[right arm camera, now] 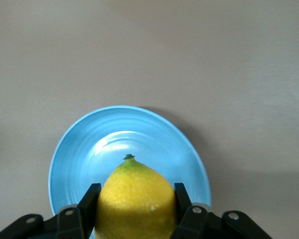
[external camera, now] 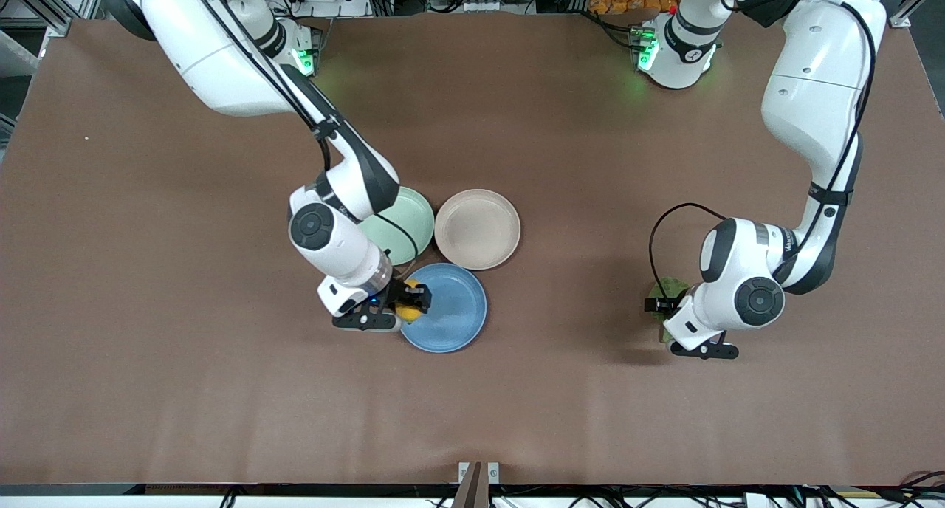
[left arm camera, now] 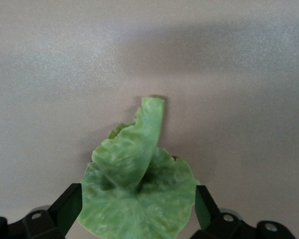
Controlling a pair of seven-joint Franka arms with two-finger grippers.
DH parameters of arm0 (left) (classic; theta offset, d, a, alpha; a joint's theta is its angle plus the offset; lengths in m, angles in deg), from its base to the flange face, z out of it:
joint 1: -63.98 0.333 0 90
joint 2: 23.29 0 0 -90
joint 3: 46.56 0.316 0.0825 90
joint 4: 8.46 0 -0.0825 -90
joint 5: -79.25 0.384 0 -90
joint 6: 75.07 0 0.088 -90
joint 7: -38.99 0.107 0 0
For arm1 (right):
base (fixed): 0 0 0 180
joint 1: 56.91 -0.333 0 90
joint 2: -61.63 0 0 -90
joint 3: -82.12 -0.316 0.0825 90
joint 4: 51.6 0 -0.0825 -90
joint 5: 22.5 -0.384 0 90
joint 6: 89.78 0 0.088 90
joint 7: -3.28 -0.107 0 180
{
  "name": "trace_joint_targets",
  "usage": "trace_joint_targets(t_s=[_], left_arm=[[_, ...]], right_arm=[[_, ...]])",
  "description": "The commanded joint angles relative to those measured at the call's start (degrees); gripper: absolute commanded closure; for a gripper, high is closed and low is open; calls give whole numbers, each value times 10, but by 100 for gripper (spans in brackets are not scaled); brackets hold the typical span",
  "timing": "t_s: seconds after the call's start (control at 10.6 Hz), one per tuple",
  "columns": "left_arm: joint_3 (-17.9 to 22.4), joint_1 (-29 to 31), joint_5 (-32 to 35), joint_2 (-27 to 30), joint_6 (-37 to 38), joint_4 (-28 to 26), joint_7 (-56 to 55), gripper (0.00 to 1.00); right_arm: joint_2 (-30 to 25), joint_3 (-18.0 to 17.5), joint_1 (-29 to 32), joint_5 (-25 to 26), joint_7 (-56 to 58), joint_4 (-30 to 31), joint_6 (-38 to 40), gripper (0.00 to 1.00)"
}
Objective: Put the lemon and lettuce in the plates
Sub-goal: 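Lower the lemon onto the blue plate and open the right gripper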
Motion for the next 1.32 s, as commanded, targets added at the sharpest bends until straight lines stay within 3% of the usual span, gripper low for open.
trace_joint_targets(t_s=[0.0,0.19,0.28,0.38,0.47,0.56,0.66,0.75,1.22], left_arm=[[0,0,15,-15,1,12,14,0],[0,1,15,-21,1,12,14,0],[0,1,13,-24,0,12,14,17],[0,2,14,-24,-1,12,14,65],[0,2,14,-24,-2,12,13,93],[0,2,14,-23,-2,12,13,100],[0,2,14,-19,-2,12,13,100],[0,3,14,-14,-2,13,12,100],[0,13,7,44,3,10,-9,100]], right_arm=[[37,-6,-20,9,-27,-31,-34,95],[61,-4,-31,18,-29,-40,-40,95],[66,-4,-31,21,-29,-40,-43,89],[67,-4,-30,22,-29,-40,-44,85],[67,-3,-27,25,-29,-40,-43,73],[67,1,-26,26,-27,-40,-43,55],[68,8,-26,33,-28,-40,-43,37],[66,10,-24,36,-27,-40,-42,0],[52,14,-21,26,-64,-49,-13,0]])
